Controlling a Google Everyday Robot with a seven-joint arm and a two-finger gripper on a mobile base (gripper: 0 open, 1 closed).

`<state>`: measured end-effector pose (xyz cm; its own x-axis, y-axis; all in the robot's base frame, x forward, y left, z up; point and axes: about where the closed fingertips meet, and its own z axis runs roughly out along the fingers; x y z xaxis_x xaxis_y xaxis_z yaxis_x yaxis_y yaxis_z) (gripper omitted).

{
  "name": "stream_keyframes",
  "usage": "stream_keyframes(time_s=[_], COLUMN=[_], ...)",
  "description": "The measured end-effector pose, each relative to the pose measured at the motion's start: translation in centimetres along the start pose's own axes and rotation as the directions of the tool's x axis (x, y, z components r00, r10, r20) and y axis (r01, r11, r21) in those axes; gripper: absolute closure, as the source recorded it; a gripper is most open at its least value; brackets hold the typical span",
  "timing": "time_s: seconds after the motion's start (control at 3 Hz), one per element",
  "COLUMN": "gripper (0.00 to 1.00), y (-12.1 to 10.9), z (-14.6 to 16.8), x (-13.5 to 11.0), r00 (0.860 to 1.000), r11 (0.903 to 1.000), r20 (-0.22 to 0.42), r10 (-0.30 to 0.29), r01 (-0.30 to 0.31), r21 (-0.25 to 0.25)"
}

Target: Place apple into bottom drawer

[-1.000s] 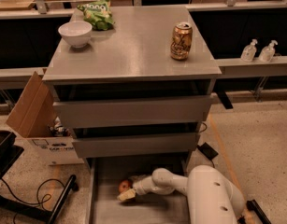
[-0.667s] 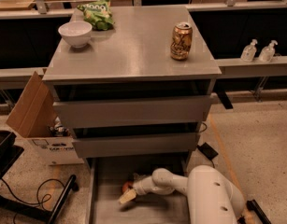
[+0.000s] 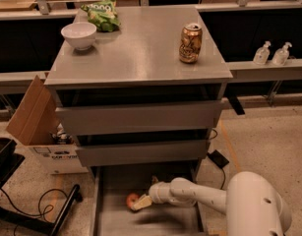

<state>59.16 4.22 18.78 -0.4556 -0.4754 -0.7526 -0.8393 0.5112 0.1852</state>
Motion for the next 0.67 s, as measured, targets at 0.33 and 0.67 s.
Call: stream_keyframes(time_s=[0.33, 0.67], gripper=[0.0, 0.0], y=[-2.7, -4.9], z=[-7.6, -16.2], x=[-1.9, -4.7], r00=[0.999, 0.998], r11=[0.9844, 0.9362], r20=[0.031, 0.056], r10=[0.024, 0.038], r01=[-0.029, -0.055], r21=[0.173, 0.347])
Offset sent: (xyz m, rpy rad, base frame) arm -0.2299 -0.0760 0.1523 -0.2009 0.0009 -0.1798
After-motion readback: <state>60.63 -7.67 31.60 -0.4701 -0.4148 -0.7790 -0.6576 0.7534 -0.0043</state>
